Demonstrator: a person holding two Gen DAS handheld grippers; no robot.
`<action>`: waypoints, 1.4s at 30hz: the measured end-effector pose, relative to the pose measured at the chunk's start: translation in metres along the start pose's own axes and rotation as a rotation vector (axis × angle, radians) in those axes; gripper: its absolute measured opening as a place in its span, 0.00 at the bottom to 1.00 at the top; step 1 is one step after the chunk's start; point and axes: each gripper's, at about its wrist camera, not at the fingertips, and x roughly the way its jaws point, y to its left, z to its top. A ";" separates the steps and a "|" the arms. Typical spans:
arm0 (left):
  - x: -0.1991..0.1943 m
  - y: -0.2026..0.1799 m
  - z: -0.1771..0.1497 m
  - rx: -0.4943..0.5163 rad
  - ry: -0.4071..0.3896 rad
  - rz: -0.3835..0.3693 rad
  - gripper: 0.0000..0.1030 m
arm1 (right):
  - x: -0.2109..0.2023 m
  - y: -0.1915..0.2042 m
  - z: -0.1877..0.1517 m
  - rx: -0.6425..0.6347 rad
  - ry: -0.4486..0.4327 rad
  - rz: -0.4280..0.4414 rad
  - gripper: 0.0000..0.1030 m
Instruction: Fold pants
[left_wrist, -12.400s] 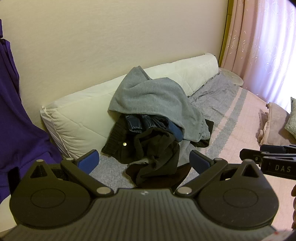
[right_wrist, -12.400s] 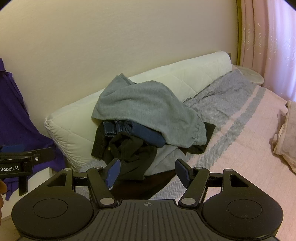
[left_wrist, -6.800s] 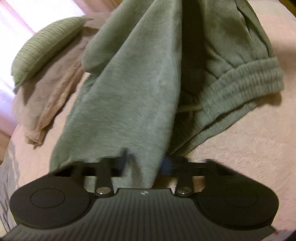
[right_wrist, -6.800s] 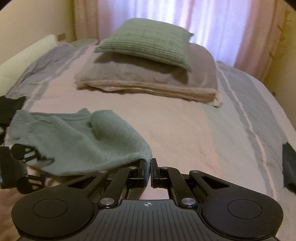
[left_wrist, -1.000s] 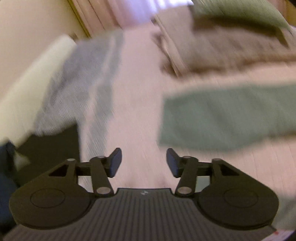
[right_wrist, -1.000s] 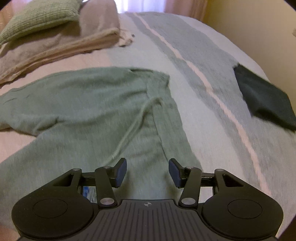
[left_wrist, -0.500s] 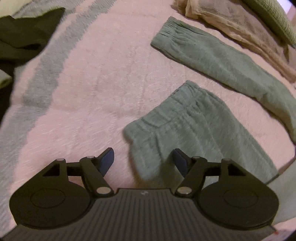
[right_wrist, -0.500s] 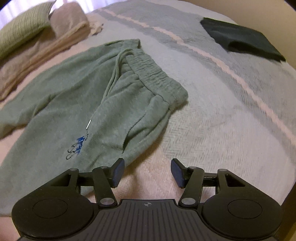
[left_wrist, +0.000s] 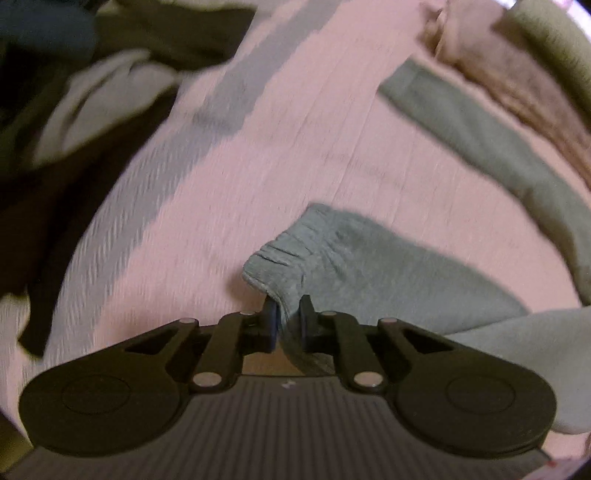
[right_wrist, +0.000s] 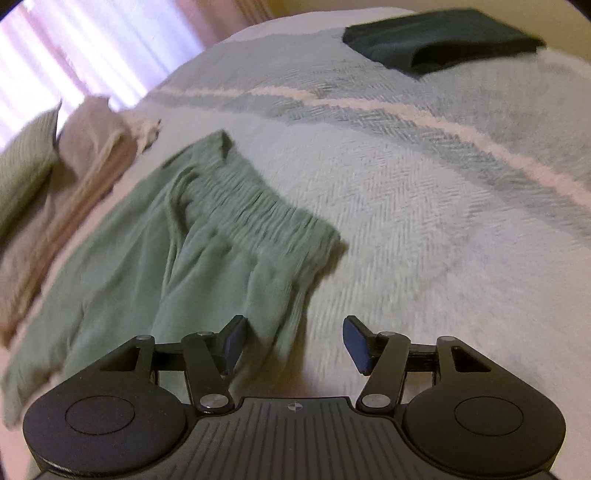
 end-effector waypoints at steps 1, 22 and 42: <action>0.001 -0.002 -0.003 -0.005 -0.004 0.010 0.09 | 0.007 -0.007 0.004 0.018 -0.007 0.032 0.53; -0.070 -0.029 -0.058 -0.016 0.179 0.152 0.24 | -0.034 -0.051 0.082 -0.153 0.181 -0.106 0.51; -0.065 -0.280 0.001 0.594 -0.080 -0.253 0.39 | 0.033 0.078 0.155 -0.584 0.113 0.093 0.54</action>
